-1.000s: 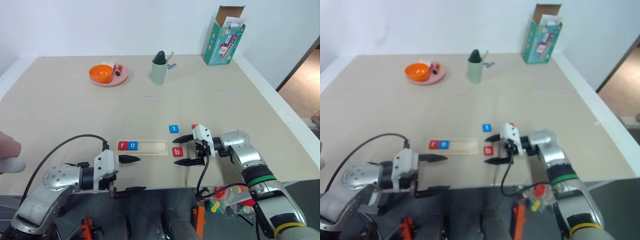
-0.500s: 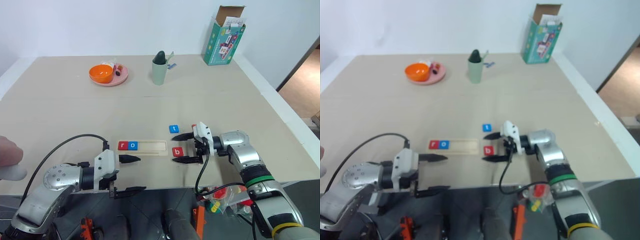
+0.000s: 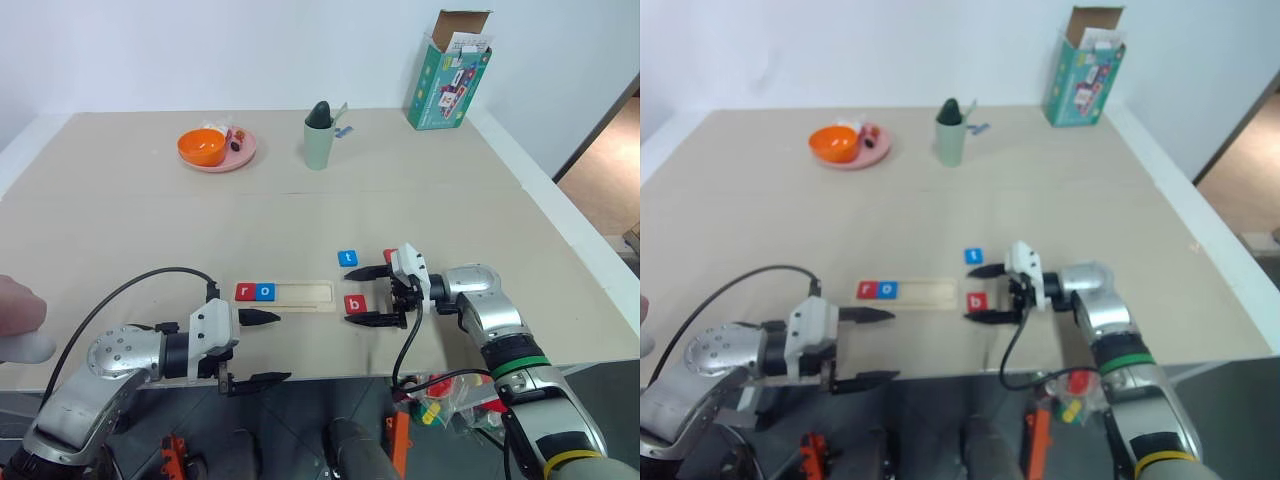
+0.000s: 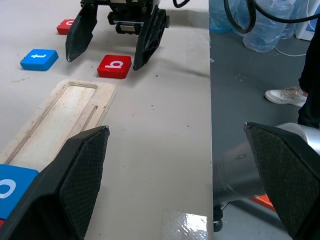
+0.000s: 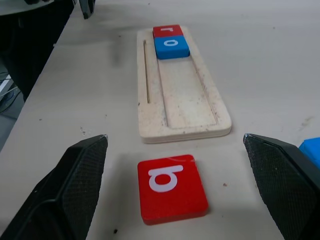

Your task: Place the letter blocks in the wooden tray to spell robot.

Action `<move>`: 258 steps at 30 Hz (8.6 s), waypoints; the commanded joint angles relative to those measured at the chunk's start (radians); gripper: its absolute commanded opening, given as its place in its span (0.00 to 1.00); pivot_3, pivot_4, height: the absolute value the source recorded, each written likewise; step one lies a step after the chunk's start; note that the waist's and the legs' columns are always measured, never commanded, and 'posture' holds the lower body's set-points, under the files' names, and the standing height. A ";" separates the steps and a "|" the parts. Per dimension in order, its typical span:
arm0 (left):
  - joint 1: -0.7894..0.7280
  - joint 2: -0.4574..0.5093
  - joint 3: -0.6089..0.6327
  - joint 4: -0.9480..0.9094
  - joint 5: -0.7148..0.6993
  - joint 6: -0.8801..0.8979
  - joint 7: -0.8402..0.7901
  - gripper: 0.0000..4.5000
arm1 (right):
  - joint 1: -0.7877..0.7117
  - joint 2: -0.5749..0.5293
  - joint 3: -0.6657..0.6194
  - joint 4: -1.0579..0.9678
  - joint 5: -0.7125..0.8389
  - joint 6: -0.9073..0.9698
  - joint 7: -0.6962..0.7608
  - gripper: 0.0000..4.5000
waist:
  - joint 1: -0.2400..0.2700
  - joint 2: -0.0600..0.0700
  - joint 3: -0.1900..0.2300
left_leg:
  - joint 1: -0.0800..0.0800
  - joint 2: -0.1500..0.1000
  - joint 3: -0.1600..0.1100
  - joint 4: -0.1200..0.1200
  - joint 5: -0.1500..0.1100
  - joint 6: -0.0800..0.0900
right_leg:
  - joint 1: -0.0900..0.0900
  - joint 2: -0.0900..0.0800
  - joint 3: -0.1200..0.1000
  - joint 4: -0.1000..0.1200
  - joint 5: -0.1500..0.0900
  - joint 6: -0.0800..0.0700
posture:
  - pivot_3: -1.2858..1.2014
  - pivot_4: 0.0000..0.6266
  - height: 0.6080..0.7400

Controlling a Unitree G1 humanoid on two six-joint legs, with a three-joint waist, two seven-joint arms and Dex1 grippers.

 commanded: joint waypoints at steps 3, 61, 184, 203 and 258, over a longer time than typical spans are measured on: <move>-0.001 0.012 0.007 -0.019 -0.001 -0.017 -0.006 1.00 | 0.004 -0.011 0.001 -0.016 -0.015 -0.043 0.020 0.94 | 0.000 0.000 0.000 | 0.000 0.000 0.000 -0.001 0.000 0.000 | 0.000 0.000 0.000 0.000 0.000 0.000 | 0.52 0.24 1.00; 0.021 0.018 -0.022 -0.019 0.034 -0.032 0.009 1.00 | 0.133 -0.023 -0.009 -0.183 -0.007 0.028 -0.147 0.88 | 0.000 0.000 0.000 | 0.004 -0.001 0.000 -0.005 0.000 0.000 | 0.001 0.000 0.000 -0.001 -0.003 -0.001 | 0.52 0.24 1.00; 0.139 -0.133 0.139 0.010 0.017 -0.031 0.253 1.00 | -0.180 0.234 0.203 -0.101 -0.176 0.230 -0.242 0.27 | -0.001 -0.001 0.000 | 0.003 0.000 -0.001 -0.007 0.000 -0.001 | 0.000 0.000 -0.002 -0.001 -0.004 -0.002 | 0.52 0.24 1.00; 0.146 -0.130 0.134 0.007 0.034 -0.029 0.240 1.00 | -0.177 0.257 0.204 -0.073 -0.182 0.232 -0.258 0.27 | -0.001 -0.001 0.000 | 0.003 0.000 -0.001 -0.008 0.000 -0.001 | 0.000 0.000 -0.002 -0.001 -0.004 -0.002 | 0.52 0.24 1.00; -0.110 -0.053 0.010 0.067 0.034 -0.031 0.040 1.00 | 0.285 0.353 -0.285 -0.714 -0.135 0.645 -1.241 0.99 | -0.009 -0.001 0.000 | -0.001 -0.001 -0.002 -0.008 -0.001 -0.002 | -0.002 0.000 -0.001 -0.004 -0.004 0.000 | 0.52 0.24 1.00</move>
